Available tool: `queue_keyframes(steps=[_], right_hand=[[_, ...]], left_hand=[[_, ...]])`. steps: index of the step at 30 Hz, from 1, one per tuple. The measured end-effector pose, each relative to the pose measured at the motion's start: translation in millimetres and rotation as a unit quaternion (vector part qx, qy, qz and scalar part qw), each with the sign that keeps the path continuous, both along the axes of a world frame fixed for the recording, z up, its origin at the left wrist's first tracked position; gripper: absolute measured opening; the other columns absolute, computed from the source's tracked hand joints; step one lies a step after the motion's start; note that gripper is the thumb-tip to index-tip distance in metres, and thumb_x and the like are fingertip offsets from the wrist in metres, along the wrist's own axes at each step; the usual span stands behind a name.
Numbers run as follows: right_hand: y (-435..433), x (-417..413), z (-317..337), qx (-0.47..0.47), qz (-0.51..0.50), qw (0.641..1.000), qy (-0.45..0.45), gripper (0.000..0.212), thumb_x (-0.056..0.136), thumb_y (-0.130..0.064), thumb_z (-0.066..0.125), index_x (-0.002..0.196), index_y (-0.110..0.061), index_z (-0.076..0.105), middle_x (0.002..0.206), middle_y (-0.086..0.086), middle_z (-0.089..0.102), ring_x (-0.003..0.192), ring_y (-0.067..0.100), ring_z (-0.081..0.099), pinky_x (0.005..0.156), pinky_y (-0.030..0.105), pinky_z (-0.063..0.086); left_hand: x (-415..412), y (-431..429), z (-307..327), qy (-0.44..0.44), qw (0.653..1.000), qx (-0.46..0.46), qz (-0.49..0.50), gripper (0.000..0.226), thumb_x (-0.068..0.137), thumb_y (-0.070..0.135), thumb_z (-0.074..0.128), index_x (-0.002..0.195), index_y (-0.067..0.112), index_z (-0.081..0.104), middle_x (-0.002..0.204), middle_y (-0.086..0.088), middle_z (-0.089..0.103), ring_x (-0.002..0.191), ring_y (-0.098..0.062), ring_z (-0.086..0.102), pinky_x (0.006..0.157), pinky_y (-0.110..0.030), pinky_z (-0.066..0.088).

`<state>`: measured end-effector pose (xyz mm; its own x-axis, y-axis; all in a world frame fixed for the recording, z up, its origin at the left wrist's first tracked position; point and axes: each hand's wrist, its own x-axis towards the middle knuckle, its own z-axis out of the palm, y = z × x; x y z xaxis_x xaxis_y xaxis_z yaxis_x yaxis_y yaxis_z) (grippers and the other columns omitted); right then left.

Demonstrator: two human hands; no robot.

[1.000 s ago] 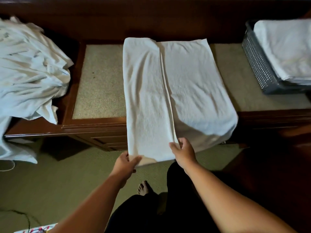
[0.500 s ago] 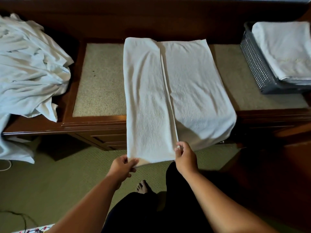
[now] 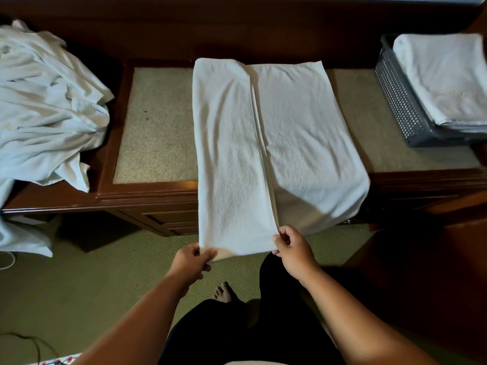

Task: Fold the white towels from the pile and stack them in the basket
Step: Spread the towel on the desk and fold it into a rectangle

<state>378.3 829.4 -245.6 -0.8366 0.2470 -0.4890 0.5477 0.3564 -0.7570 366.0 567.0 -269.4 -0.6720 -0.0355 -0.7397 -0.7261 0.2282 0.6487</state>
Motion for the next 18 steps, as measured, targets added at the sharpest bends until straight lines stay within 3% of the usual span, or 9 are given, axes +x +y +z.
queue_keyframes(steps=[4,7,10,12,14,16,18], right_hand=[[-2,15,-6,0.009,-0.042,0.999,0.010,0.014,0.093,-0.015,0.063,0.082,-0.024,0.059,0.074,-0.003,0.065,0.080,0.030,0.066,0.080,0.044,0.053],[-4,19,-12,0.003,-0.074,0.997,-0.024,0.020,0.093,-0.011,0.062,0.076,-0.019,0.056,0.069,-0.001,0.069,0.080,0.025,0.068,0.071,0.027,0.046],[-8,14,-14,0.030,-0.090,0.995,-0.018,0.017,0.093,-0.010,0.062,0.077,-0.016,0.056,0.073,0.007,0.071,0.063,0.003,0.060,0.059,0.010,0.039],[-9,12,-18,0.044,-0.093,0.995,-0.017,0.015,0.092,-0.010,0.063,0.080,-0.014,0.056,0.072,0.009,0.070,0.055,-0.003,0.057,0.057,0.008,0.039],[-10,11,-23,0.049,-0.102,0.993,-0.025,0.016,0.092,-0.010,0.064,0.079,-0.017,0.056,0.071,0.009,0.070,0.057,0.001,0.058,0.057,0.010,0.040],[-10,11,-32,0.064,-0.106,0.992,-0.032,0.024,0.090,-0.009,0.066,0.076,-0.024,0.053,0.073,0.007,0.069,0.068,0.019,0.066,0.069,0.026,0.049],[-9,10,-39,0.085,-0.094,0.990,-0.062,0.027,0.087,-0.004,0.065,0.076,-0.024,0.051,0.078,0.004,0.065,0.080,0.031,0.068,0.075,0.035,0.052]], left_hand=[[-2,2,2,0.001,0.999,-0.031,-0.019,0.018,0.091,0.027,0.074,0.104,0.016,0.068,0.094,-0.006,0.074,0.065,-0.014,0.065,0.051,-0.027,0.047],[-3,5,5,0.010,0.998,-0.048,-0.034,0.014,0.091,0.027,0.074,0.101,0.018,0.070,0.091,-0.006,0.075,0.063,-0.014,0.064,0.050,-0.026,0.045],[-5,6,4,0.012,0.997,-0.061,-0.043,0.013,0.091,0.027,0.074,0.100,0.018,0.071,0.087,-0.005,0.074,0.061,-0.014,0.063,0.049,-0.026,0.043],[-5,5,1,0.009,0.997,-0.063,-0.042,0.012,0.090,0.026,0.075,0.100,0.019,0.072,0.087,-0.005,0.074,0.060,-0.015,0.062,0.049,-0.025,0.043],[-5,6,0,0.007,0.997,-0.062,-0.042,0.010,0.091,0.025,0.075,0.098,0.020,0.071,0.088,-0.006,0.074,0.061,-0.015,0.061,0.050,-0.025,0.043],[-6,7,-4,0.004,0.997,-0.068,-0.046,0.009,0.091,0.025,0.074,0.098,0.020,0.070,0.088,-0.006,0.074,0.061,-0.016,0.061,0.050,-0.025,0.043],[-7,4,-12,-0.007,0.993,-0.101,-0.058,0.012,0.091,0.025,0.073,0.101,0.019,0.071,0.088,-0.005,0.074,0.063,-0.018,0.064,0.052,-0.027,0.046]])
